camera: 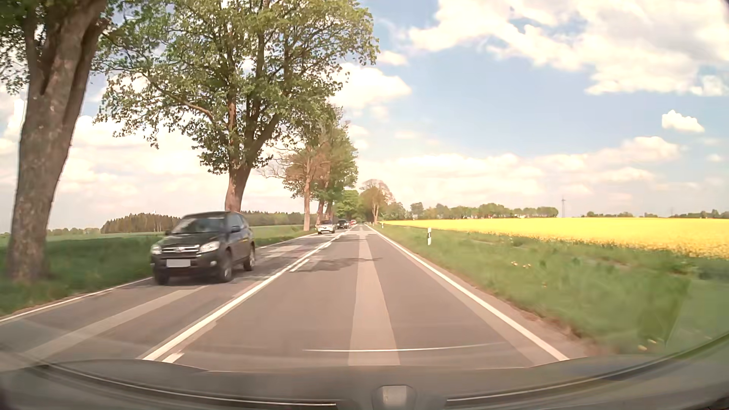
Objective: Follow the waypoints while adhering to traffic rules and regulations
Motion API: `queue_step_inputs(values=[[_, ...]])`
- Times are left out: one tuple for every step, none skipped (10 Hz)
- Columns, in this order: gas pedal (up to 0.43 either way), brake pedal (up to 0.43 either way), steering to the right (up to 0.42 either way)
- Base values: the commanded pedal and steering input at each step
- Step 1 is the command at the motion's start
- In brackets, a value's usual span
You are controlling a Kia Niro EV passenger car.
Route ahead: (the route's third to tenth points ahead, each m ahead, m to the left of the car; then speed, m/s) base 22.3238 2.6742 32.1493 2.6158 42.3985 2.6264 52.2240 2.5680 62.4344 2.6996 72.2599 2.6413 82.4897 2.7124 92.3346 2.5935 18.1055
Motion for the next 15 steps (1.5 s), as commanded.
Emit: queue_step_inputs(values=[[0.150, 0.000, -0.001], [0.150, 0.000, -0.001], [0.150, 0.000, -0.001], [0.150, 0.000, -0.001], [0.150, 0.000, -0.001], [0.150, 0.000, -0.001], [0.150, 0.000, -0.001], [0.150, 0.000, -0.001], [0.150, 0.000, -0.002], [0.150, 0.000, -0.003], [0.150, 0.000, -0.005], [0.150, 0.000, -0.006], [0.150, 0.000, -0.007], [0.150, 0.000, -0.007], [0.150, 0.000, -0.006]])
